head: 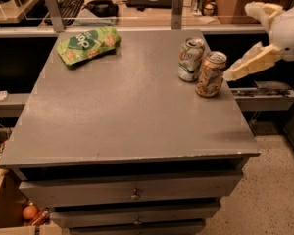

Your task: Move orange can near 7up can

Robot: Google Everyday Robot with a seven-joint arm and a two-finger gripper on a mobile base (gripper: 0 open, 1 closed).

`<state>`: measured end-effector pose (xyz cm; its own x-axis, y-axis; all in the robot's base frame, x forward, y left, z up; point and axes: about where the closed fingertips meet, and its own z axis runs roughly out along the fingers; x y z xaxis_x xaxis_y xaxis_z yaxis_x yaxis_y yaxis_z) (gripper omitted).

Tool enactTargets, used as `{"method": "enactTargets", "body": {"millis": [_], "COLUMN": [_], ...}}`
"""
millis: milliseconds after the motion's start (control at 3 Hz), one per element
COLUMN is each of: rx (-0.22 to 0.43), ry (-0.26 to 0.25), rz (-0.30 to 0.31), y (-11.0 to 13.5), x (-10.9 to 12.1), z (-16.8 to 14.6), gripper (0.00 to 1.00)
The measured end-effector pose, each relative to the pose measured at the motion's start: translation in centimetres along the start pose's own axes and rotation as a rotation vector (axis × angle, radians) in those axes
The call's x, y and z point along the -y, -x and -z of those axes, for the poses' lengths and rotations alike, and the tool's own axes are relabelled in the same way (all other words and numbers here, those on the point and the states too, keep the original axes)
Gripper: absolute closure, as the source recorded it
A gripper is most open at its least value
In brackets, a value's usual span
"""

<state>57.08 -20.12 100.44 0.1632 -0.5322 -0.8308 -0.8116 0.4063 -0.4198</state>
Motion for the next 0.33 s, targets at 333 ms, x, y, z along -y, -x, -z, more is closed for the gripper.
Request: {"method": "enactTargets", "body": {"millis": [333], "rx": [0.002], "ry": [0.028], "rz": [0.007], "y": [0.42], "x": [-0.58], "z": [0.41], "gripper": [0.0]}}
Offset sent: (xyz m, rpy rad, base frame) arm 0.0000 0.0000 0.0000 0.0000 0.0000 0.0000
